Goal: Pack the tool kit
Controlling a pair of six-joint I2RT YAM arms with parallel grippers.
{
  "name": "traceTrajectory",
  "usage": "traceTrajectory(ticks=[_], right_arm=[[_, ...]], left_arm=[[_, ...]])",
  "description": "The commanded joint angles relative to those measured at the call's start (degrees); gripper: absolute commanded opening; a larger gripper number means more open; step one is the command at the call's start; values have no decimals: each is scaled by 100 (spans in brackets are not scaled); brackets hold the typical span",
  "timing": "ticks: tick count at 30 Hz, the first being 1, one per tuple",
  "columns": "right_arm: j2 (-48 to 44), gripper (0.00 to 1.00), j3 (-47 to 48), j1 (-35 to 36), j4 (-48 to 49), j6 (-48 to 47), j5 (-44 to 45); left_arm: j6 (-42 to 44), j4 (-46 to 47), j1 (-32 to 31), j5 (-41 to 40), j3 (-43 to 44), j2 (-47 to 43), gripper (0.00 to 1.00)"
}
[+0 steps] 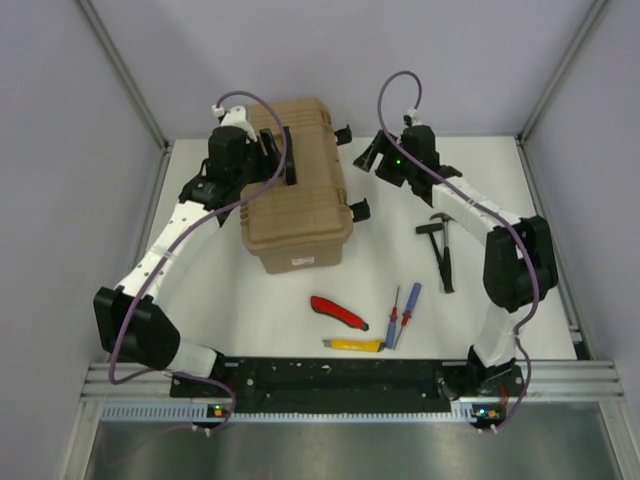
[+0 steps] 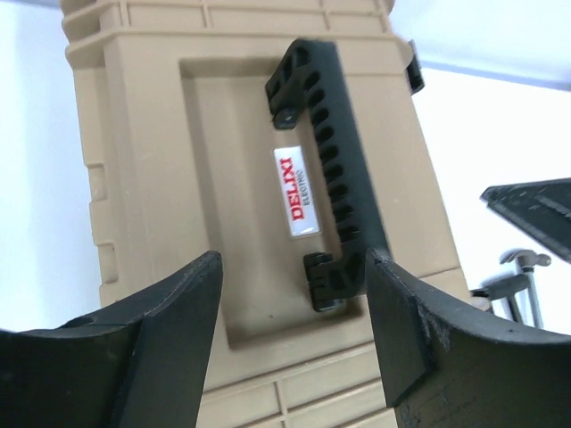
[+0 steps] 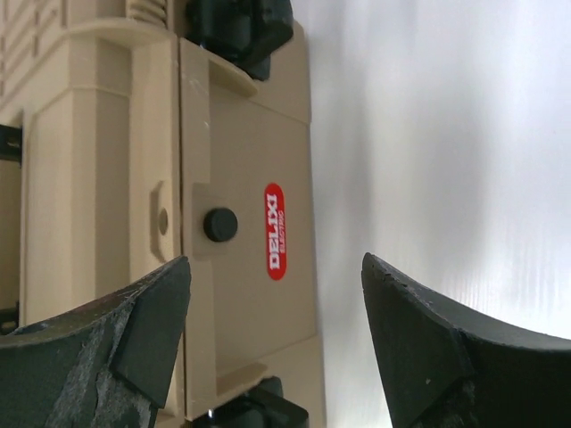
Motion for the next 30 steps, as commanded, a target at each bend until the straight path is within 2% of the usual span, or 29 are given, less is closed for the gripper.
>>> traceTrajectory(ticks=[1, 8, 15, 17, 21, 23, 24, 30], right_arm=[[-475, 76, -105, 96, -156, -269, -54], [-607, 76, -157, 114, -472, -507, -45], [-554, 76, -175, 122, -657, -612, -37], [-554, 76, -184, 114, -684, -630, -11], [-528, 76, -157, 122, -710, -630, -2], [-528, 76, -149, 122, -736, -595, -19], [-528, 76, -149, 122, -736, -595, -28], [-615, 76, -17, 122, -798, -744, -89]], left_arm=[[-86, 1025, -151, -175, -93, -322, 70], [-95, 745, -388, -315, 153, 118, 71], [230, 201, -906, -1377, 627, 574, 69], [327, 68, -1021, -1676, 724, 689, 63], [310, -38, -1056, -1906, 812, 795, 32], [328, -81, -1048, -1845, 934, 847, 4], [328, -169, -1048, -1853, 1040, 882, 0], [56, -521, -1013, -1284, 2023, 795, 0]])
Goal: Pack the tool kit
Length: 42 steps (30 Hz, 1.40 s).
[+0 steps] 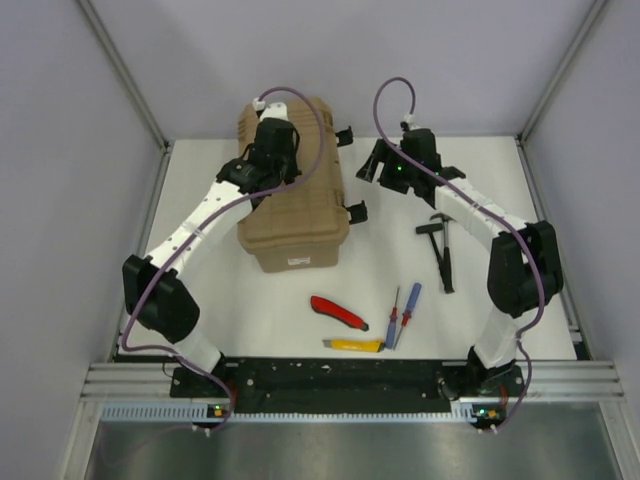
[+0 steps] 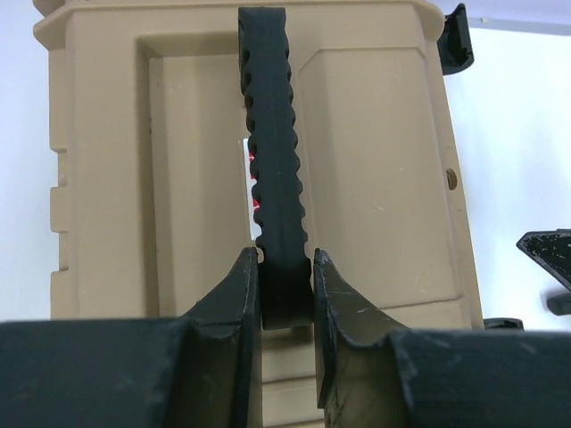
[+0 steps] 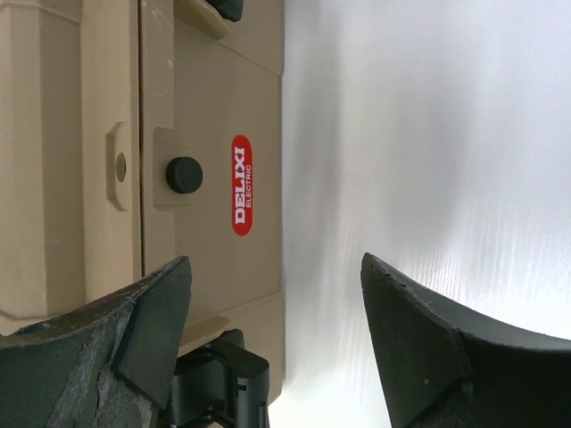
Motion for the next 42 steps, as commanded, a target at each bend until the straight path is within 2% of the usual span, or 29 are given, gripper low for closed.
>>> traceTrajectory(ticks=[1, 7, 12, 23, 32, 36, 42], right_arm=[[-360, 76, 154, 83, 6, -281, -115], [-483, 78, 294, 144, 85, -764, -529], [-501, 78, 321, 320, 191, -896, -783], [-238, 80, 602, 979, -46, -1555, -626], [105, 78, 664, 1085, -564, -1670, 279], [211, 77, 655, 1085, -644, -1758, 280], [369, 77, 699, 1094, -846, -1688, 359]], left_arm=[[-196, 255, 85, 597, 1032, -241, 0], [-592, 395, 251, 1090, 1657, -496, 0], [-890, 475, 559, 1363, 1570, -716, 0], [-1524, 958, 1517, 2487, 612, -1384, 0], [-1691, 1160, 2316, 2944, -397, -1972, 0], [-1709, 1265, 2782, 3296, -925, -2254, 0], [-2112, 1783, 3564, 4332, -1830, -2588, 0]])
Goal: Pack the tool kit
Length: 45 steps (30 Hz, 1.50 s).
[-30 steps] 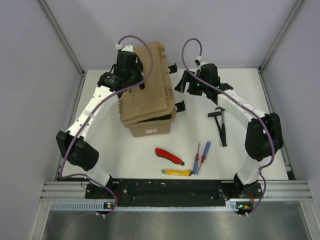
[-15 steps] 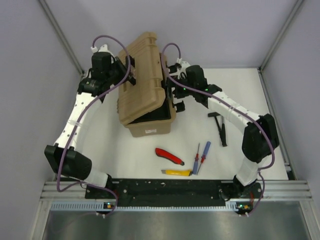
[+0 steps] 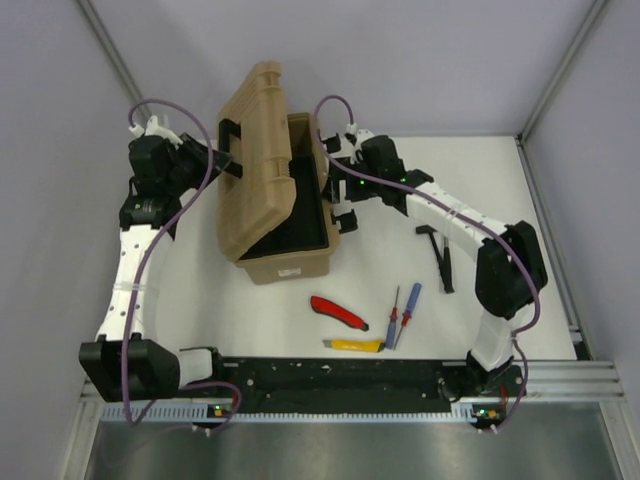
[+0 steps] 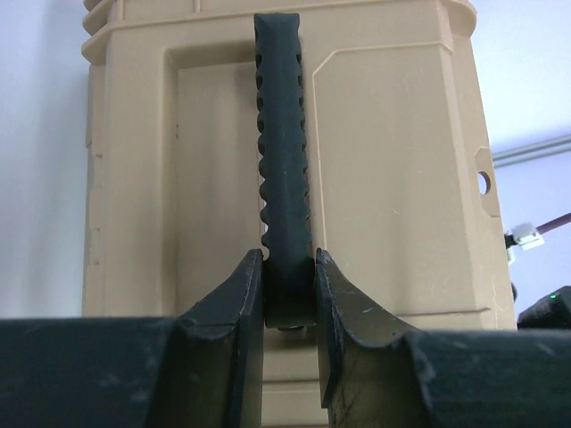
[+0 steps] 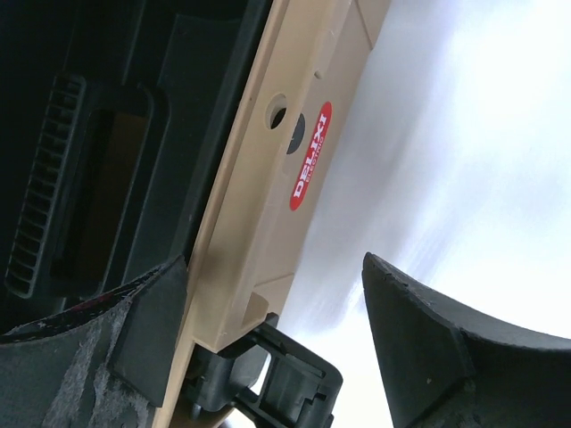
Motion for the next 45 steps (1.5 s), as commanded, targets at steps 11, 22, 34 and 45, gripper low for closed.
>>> traceTrajectory(ticks=[11, 22, 34, 45], right_arm=[[467, 71, 240, -21, -618, 239, 300], [748, 69, 442, -30, -855, 600, 247], [582, 68, 740, -21, -908, 689, 273], [116, 80, 1374, 312, -899, -259, 449]], left_arm=[[-129, 1153, 1399, 1234, -927, -931, 0], [-830, 1907, 2181, 1725, -2376, -1222, 0], [-1112, 2049, 2278, 1867, -3300, -1371, 0], [-1147, 2040, 2278, 2042, -3441, -1415, 0]])
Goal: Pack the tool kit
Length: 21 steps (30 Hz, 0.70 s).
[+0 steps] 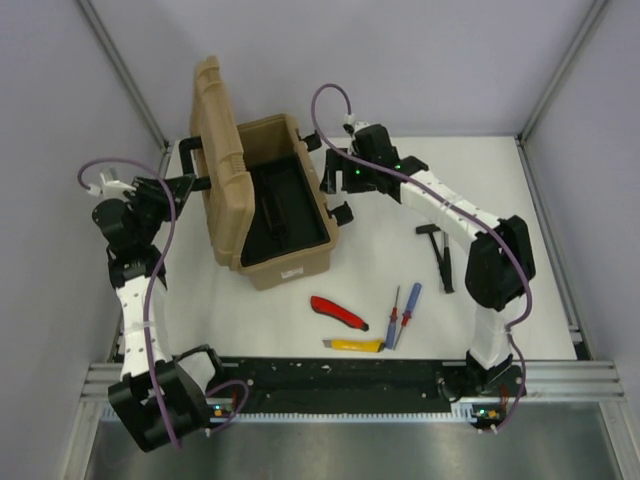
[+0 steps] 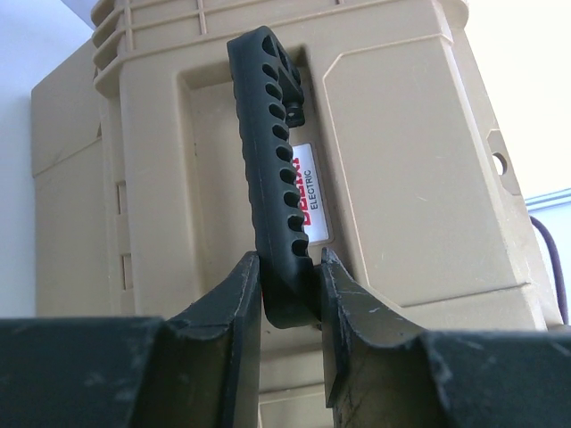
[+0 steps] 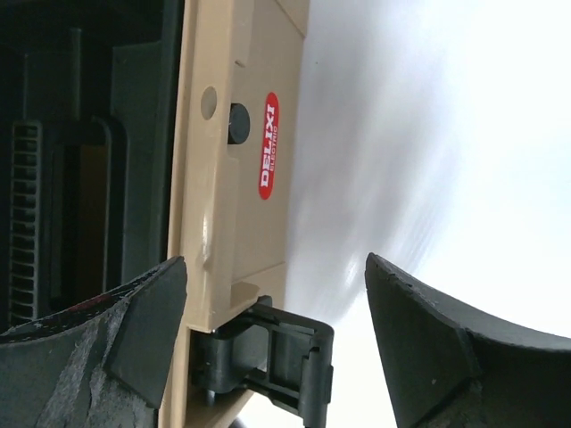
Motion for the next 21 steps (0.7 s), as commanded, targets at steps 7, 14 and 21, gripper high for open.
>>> traceTrajectory(ticks=[7, 14, 21], right_arm=[[-155, 82, 480, 763, -93, -1392, 459], [284, 79, 612, 799, -136, -1489, 704], [566, 64, 683, 790, -479, -1165, 1776]], left_arm=[[855, -1186, 62, 384, -85, 89, 0], [1012, -1424, 62, 446, 380, 80, 0], [1092, -1494, 62, 551, 601, 115, 0]])
